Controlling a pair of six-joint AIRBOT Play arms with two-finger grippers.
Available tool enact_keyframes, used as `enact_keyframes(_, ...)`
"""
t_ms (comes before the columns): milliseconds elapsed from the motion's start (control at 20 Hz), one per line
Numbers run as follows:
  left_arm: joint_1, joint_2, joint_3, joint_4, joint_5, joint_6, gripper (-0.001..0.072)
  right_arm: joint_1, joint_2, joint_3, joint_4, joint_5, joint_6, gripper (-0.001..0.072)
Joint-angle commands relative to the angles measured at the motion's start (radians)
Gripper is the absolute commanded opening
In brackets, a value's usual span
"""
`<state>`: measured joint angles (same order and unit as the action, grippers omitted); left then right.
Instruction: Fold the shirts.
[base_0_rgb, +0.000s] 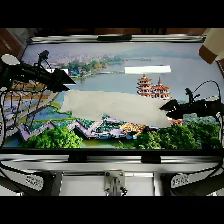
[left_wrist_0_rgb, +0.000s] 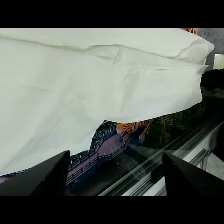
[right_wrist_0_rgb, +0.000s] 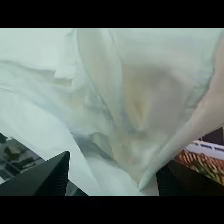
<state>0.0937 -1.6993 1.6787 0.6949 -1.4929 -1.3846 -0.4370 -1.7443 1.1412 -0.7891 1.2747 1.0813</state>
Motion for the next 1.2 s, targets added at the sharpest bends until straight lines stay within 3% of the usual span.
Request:
enact_keyframes(0,-0.001,0.000,0.001,0.000,0.014,-0.001,0.0707,0.047,-0.005,-0.001,-0.005,-0.016,-0.005,0.0699)
enact_keyframes(150,-0.004,-0.002,0.001,0.000,0.056,-0.001,0.0706,0.124,-0.005,-0.001,-0.030,-0.062,0.017,0.0677)
enact_keyframes(200,-0.009,-0.002,0.001,0.000,0.073,0.000,0.0702,0.146,-0.005,0.000,-0.032,-0.068,0.018,0.0494)
enact_keyframes(250,-0.019,-0.002,0.001,0.000,0.089,0.000,0.0632,0.163,-0.004,0.005,-0.031,-0.053,0.038,0.0158)
enact_keyframes(300,-0.034,-0.004,0.001,0.000,0.105,0.003,0.0403,0.174,0.006,0.010,-0.031,-0.023,0.053,0.0046)
enact_keyframes(350,-0.054,-0.008,0.001,0.000,0.120,0.004,0.0204,0.179,0.028,0.011,-0.030,0.011,0.046,0.0039)
enact_keyframes(400,-0.083,-0.016,0.001,0.000,0.142,0.024,0.0063,0.181,0.065,0.011,-0.035,0.034,0.039,0.0039)
enact_keyframes(450,-0.122,-0.027,0.001,0.000,0.164,0.043,0.0029,0.181,0.108,0.011,-0.040,0.043,0.040,0.0039)
enact_keyframes(900,-0.486,-0.178,0.000,0.001,0.283,0.045,0.0027,0.182,0.604,0.011,-0.069,0.206,0.227,0.0038)
enact_keyframes(1150,-0.596,-0.222,0.001,-0.019,0.430,-0.072,0.0026,0.182,0.837,0.011,-0.074,0.241,0.317,0.0039)
